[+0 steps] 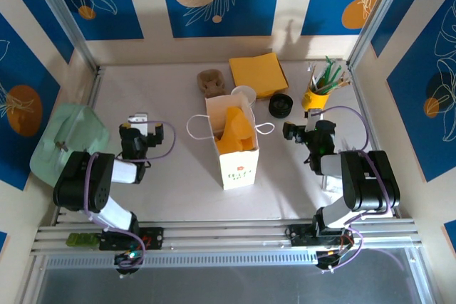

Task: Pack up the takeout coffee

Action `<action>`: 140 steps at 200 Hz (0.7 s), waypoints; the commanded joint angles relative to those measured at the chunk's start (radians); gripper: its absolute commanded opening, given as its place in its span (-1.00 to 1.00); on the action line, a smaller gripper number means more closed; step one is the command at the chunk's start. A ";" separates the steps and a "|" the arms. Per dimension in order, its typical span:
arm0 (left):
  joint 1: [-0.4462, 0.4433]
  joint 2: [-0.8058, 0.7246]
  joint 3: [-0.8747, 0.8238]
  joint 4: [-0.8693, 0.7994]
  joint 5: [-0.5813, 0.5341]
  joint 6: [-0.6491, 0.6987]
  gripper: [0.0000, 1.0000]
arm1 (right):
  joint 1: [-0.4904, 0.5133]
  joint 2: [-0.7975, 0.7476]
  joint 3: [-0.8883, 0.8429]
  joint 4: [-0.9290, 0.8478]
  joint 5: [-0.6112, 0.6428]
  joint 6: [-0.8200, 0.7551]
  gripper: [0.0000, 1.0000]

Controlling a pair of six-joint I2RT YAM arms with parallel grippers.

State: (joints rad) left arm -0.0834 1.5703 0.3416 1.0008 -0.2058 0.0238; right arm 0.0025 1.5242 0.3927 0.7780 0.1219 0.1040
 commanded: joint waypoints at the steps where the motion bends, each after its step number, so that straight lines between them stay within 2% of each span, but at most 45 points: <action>1: 0.000 -0.003 0.007 -0.003 -0.007 -0.012 0.99 | 0.001 -0.002 0.023 0.030 -0.025 -0.002 0.98; 140: -0.001 -0.004 0.007 -0.006 -0.007 -0.012 0.99 | 0.007 -0.005 0.017 0.039 -0.011 -0.005 0.98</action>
State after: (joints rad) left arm -0.0834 1.5703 0.3412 0.9859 -0.2073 0.0242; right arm 0.0025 1.5242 0.3927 0.7784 0.1143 0.1040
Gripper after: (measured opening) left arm 0.994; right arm 0.990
